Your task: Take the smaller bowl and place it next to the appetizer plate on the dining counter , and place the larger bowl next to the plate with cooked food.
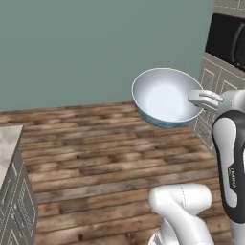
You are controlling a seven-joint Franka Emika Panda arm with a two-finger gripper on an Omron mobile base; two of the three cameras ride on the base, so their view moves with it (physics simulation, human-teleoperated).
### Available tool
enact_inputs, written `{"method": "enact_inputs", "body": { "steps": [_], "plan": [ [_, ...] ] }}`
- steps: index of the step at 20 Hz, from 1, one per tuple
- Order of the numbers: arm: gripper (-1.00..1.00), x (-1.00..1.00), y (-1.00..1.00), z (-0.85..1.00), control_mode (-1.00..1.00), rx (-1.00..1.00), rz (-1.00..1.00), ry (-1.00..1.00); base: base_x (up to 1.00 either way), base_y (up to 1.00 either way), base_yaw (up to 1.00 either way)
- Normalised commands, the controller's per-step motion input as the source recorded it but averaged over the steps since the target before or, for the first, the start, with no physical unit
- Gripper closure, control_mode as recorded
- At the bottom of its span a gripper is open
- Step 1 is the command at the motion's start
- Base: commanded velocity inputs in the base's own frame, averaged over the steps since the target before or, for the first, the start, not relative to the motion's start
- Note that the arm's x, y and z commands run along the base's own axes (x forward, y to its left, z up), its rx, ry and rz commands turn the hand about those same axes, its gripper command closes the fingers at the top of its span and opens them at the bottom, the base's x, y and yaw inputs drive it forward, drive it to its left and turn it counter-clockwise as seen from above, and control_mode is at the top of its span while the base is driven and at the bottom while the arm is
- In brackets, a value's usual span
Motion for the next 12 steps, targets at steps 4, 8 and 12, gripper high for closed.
{"method": "enact_inputs", "body": {
  "steps": [4, 8, 12],
  "plan": [
    [1.0, 0.0, 0.0, 0.0, 1.0, 0.0, 0.0, 0.0, 1.0, -0.41, 0.2],
    [1.0, 0.0, 0.0, 0.0, 1.0, 0.0, 0.0, 0.0, 1.0, -0.38, 0.19],
    [1.0, 0.0, 0.0, 0.0, 1.0, 0.0, 0.0, 0.0, 1.0, -0.22, 0.31]
  ]
}}
